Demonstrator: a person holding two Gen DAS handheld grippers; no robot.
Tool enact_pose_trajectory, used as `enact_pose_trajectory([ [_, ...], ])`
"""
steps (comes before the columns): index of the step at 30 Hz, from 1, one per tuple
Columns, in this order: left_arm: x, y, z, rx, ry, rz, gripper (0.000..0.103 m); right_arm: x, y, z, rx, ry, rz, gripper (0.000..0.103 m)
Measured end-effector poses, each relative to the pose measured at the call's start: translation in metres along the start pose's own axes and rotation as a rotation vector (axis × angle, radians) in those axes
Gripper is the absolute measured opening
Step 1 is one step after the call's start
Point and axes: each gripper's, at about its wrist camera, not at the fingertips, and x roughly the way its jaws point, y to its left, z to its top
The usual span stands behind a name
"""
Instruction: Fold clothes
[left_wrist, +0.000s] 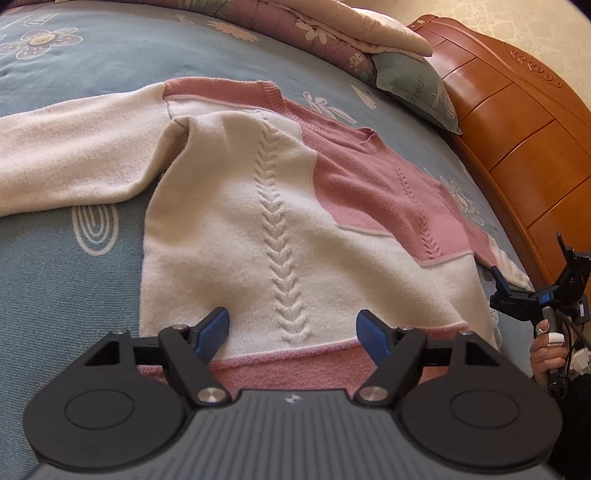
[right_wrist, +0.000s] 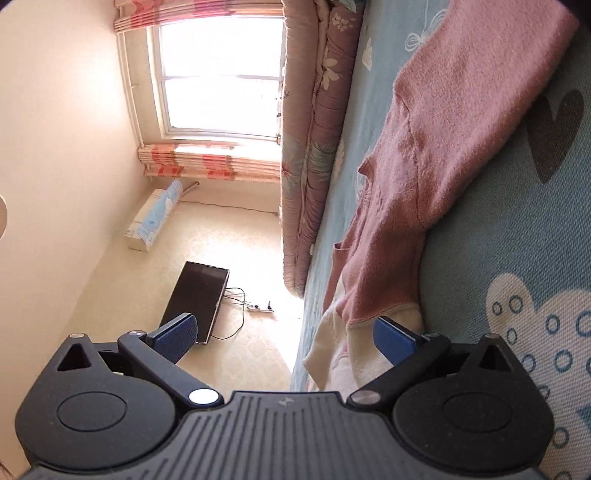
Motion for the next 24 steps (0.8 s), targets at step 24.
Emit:
enact_pose_trajectory([
  [24,0.008,-0.023,-0.001,0.1,0.036,0.092,0.084,0.033,0.054,-0.04,-1.031,0.129,-1.255,0.103],
])
